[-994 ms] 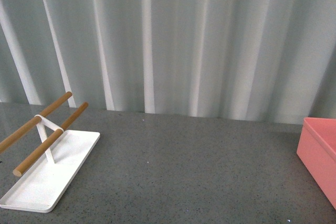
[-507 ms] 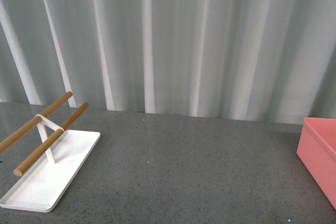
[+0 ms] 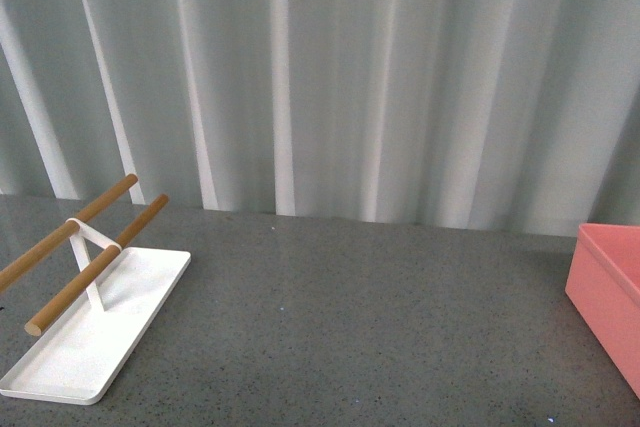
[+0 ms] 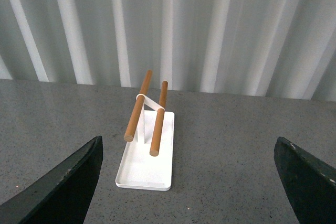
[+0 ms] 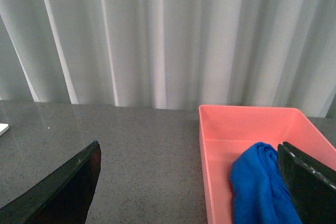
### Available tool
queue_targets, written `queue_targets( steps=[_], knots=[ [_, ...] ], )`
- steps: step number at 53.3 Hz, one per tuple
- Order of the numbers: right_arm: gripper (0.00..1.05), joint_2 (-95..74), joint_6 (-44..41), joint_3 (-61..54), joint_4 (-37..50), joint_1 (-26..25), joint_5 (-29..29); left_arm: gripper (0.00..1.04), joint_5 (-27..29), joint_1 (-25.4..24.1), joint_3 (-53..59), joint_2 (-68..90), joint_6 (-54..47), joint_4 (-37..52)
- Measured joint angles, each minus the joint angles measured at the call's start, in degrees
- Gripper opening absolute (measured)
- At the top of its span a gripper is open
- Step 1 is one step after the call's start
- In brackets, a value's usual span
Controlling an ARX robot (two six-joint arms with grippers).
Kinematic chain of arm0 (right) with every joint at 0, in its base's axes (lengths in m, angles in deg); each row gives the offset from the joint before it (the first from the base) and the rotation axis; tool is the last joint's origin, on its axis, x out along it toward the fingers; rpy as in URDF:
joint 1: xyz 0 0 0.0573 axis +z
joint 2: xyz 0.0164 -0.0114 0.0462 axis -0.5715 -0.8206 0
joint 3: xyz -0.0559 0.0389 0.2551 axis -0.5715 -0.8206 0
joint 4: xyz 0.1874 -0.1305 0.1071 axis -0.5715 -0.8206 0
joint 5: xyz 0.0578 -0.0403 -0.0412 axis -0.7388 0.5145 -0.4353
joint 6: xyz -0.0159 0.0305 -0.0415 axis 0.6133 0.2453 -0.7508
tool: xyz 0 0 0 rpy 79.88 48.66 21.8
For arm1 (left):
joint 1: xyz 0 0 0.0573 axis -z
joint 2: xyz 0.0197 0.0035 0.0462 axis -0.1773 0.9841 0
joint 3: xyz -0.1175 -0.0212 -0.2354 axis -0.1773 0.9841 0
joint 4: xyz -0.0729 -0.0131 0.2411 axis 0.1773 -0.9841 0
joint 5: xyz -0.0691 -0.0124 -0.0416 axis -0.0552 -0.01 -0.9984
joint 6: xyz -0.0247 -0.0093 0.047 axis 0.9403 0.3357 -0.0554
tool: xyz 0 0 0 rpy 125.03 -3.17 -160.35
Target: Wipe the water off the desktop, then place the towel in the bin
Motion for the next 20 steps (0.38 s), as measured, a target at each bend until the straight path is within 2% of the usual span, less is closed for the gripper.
queue_targets(
  steps=[20],
  knots=[
    [0.98, 0.00, -0.02, 0.00, 0.00, 0.00, 0.00, 0.98, 0.00, 0.00, 0.00, 0.00, 0.00, 0.00]
  ],
)
